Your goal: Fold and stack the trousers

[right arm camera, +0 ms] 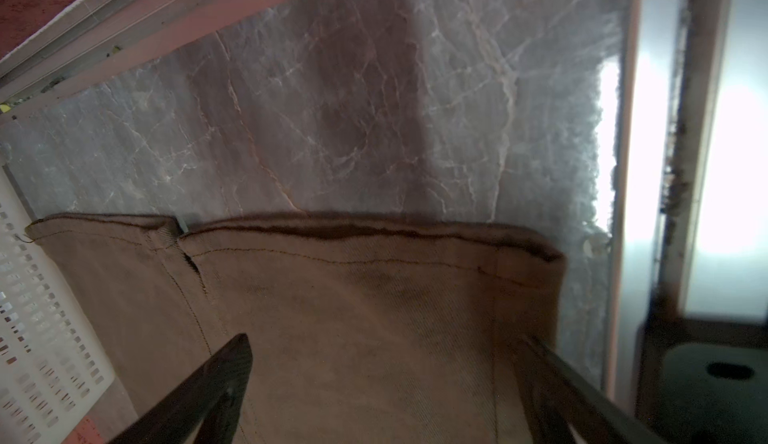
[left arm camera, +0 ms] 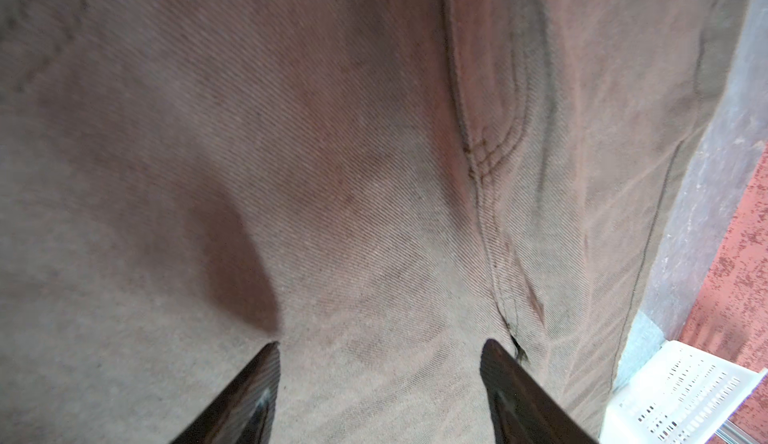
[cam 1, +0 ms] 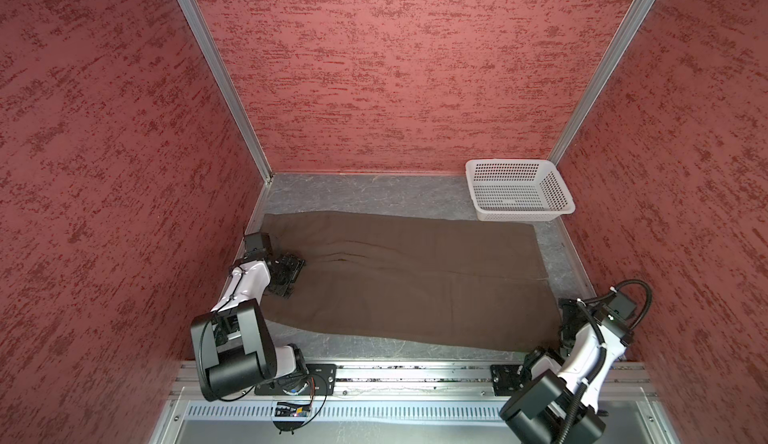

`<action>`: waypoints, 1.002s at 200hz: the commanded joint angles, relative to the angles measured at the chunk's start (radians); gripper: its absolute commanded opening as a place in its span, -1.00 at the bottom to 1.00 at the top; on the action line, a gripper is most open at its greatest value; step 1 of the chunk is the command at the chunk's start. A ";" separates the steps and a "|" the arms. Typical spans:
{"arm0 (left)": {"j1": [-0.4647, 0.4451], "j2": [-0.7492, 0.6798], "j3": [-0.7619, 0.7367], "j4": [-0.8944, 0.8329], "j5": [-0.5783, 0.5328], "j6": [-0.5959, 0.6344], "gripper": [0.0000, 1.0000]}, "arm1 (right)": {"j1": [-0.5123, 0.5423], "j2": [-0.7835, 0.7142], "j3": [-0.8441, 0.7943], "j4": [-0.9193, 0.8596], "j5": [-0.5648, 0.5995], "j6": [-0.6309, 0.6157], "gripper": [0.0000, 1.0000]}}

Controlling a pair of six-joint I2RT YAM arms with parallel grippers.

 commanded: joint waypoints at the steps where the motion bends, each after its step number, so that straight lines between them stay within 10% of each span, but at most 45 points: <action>1: 0.006 0.030 0.019 0.040 0.019 0.010 0.53 | -0.005 0.025 -0.020 0.004 0.054 0.040 0.98; 86: 0.005 0.120 0.013 0.085 0.028 -0.013 0.52 | -0.005 0.252 -0.034 0.140 0.115 0.037 0.95; 109: 0.003 0.127 0.015 0.087 0.028 -0.023 0.51 | -0.005 0.232 -0.046 0.173 0.099 0.018 0.65; 132: -0.006 0.117 0.020 0.079 0.021 -0.027 0.50 | -0.006 0.151 -0.083 0.191 0.074 0.046 -0.45; 152: -0.009 0.094 0.022 0.065 0.024 -0.029 0.41 | -0.005 0.084 -0.093 0.179 0.045 0.056 -1.00; 200: 0.007 -0.031 0.015 -0.041 -0.012 -0.005 -0.04 | -0.005 0.081 -0.048 0.148 -0.023 0.009 -1.00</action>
